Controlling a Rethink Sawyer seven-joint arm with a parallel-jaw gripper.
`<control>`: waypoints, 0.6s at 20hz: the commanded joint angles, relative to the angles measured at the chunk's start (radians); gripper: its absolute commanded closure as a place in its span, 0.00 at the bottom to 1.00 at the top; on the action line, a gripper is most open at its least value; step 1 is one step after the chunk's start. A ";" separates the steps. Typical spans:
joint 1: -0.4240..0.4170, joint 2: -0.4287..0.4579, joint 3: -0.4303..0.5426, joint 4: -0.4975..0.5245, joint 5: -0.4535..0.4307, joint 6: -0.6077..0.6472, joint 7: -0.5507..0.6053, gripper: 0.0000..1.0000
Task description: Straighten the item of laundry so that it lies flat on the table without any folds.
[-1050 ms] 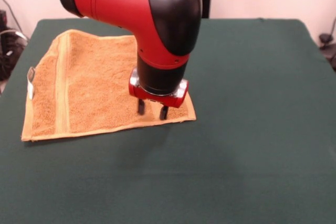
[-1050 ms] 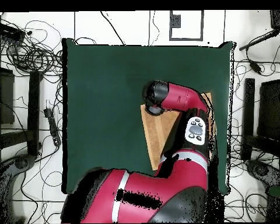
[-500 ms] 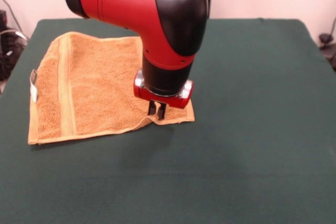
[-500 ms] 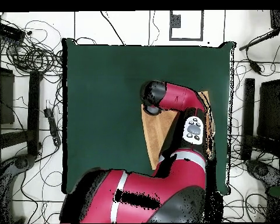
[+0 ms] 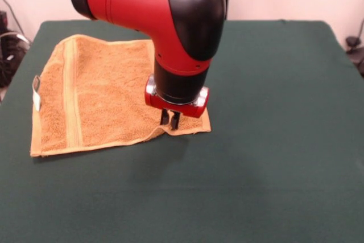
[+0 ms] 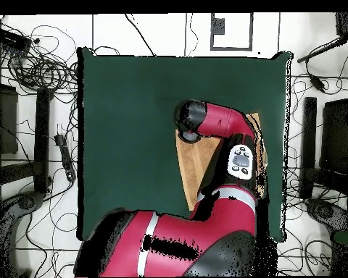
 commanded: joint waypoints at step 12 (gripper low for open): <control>0.067 0.150 0.158 0.031 0.043 -0.280 0.240 1.00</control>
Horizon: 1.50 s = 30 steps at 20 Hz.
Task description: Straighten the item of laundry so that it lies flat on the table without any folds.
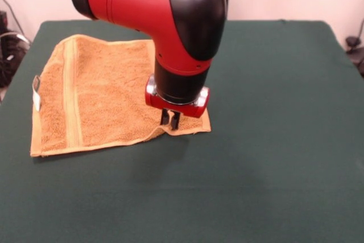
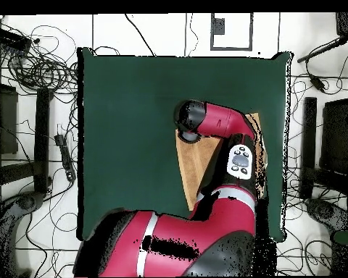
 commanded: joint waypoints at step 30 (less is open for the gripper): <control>0.102 0.161 0.134 0.014 0.117 -0.306 0.293 1.00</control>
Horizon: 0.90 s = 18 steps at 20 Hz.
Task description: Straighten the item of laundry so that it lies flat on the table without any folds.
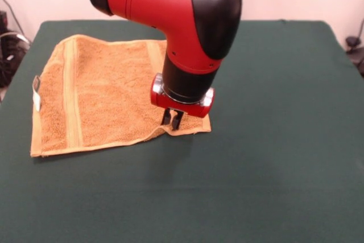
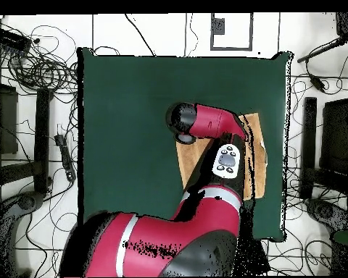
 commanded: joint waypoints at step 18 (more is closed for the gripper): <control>0.024 0.106 0.203 0.029 0.122 -0.203 0.262 1.00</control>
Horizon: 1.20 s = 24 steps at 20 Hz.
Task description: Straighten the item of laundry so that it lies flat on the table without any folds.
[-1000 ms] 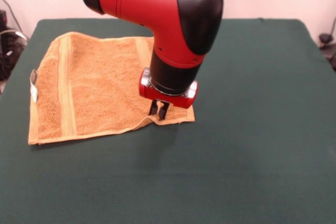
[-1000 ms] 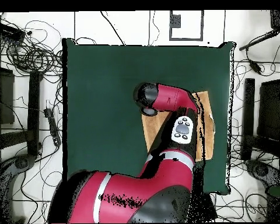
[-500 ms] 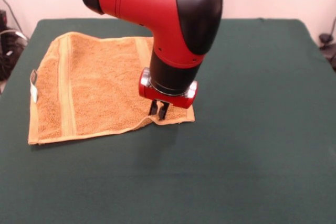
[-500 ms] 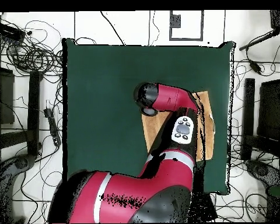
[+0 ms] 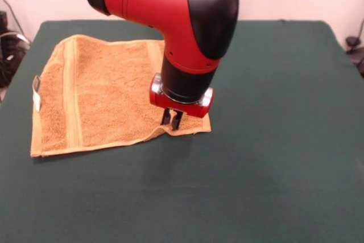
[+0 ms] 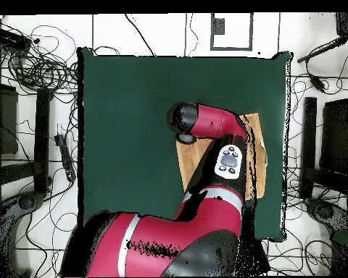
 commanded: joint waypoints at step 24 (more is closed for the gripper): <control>0.066 0.078 0.157 0.026 0.105 -0.160 0.305 1.00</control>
